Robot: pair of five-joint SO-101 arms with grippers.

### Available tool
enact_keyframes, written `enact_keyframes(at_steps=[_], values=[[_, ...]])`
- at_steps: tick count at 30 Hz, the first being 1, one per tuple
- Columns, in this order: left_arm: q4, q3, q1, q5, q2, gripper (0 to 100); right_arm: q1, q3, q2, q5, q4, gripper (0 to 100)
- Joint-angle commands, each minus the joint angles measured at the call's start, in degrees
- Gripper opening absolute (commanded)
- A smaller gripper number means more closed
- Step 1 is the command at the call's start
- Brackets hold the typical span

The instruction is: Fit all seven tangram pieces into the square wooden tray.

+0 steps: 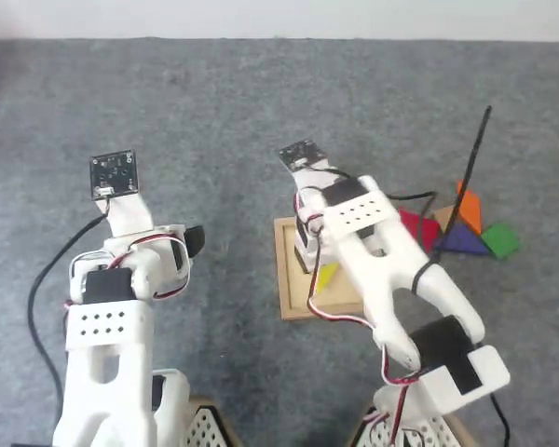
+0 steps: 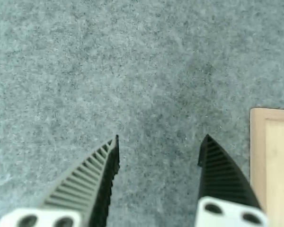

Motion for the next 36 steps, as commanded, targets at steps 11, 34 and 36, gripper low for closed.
enact_keyframes(at_steps=[11, 34, 36], values=[[-1.14, -0.40, -0.44, 0.09, -0.26, 27, -4.62, 1.23, -0.66, -0.62, -0.75, 20.3], [-4.22, 0.75, -0.44, 0.00, -0.26, 27, -13.85, 1.05, -1.10, -0.26, -1.54, 27.8], [-4.13, 0.75, -0.44, 0.00, -0.26, 27, -13.85, 1.14, -1.01, -0.26, -2.33, 27.9]])
